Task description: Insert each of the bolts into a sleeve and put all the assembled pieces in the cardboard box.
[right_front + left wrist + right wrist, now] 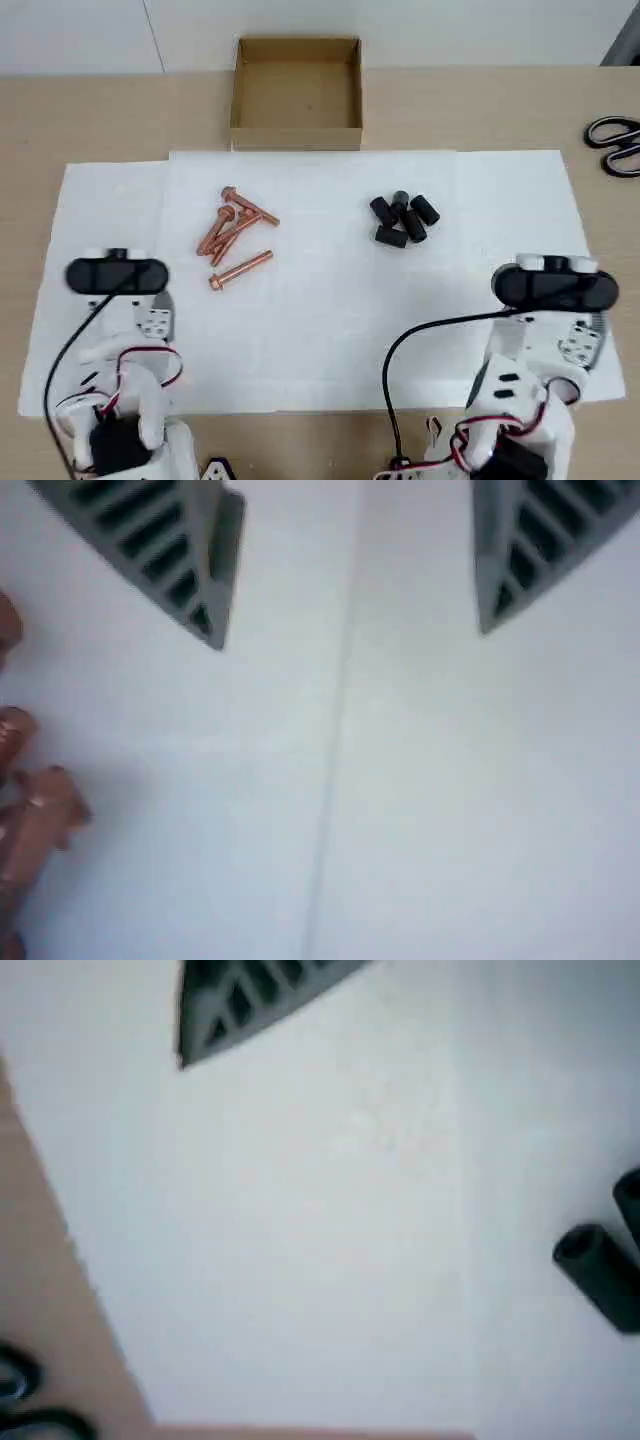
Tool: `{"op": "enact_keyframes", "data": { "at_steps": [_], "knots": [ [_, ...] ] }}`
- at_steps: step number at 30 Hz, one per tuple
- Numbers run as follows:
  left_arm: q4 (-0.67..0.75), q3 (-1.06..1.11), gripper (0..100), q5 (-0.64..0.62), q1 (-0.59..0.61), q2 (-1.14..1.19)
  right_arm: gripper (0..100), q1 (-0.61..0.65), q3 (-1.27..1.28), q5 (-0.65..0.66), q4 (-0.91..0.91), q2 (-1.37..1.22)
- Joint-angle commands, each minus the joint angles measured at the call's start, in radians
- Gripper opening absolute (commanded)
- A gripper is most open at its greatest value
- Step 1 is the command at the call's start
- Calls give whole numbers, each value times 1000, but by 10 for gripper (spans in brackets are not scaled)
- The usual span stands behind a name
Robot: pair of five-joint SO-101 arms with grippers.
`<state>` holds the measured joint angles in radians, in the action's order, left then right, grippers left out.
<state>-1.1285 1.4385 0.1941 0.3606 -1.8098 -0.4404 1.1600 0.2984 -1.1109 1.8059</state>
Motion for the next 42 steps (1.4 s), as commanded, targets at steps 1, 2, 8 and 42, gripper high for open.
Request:
{"op": "enact_keyframes", "data": {
  "at_steps": [1,2,8,42],
  "knots": [
    [-8,-120,154,9,48,5,199,-15,-138,15,2,4],
    [-8,-153,154,9,57,23,199,-15,-163,18,10,4],
    [-9,-414,154,3,64,311,199,-15,-278,20,77,2],
    [-146,-783,153,-164,-78,902,198,601,-1208,11,-367,-1649]
  ]
}}
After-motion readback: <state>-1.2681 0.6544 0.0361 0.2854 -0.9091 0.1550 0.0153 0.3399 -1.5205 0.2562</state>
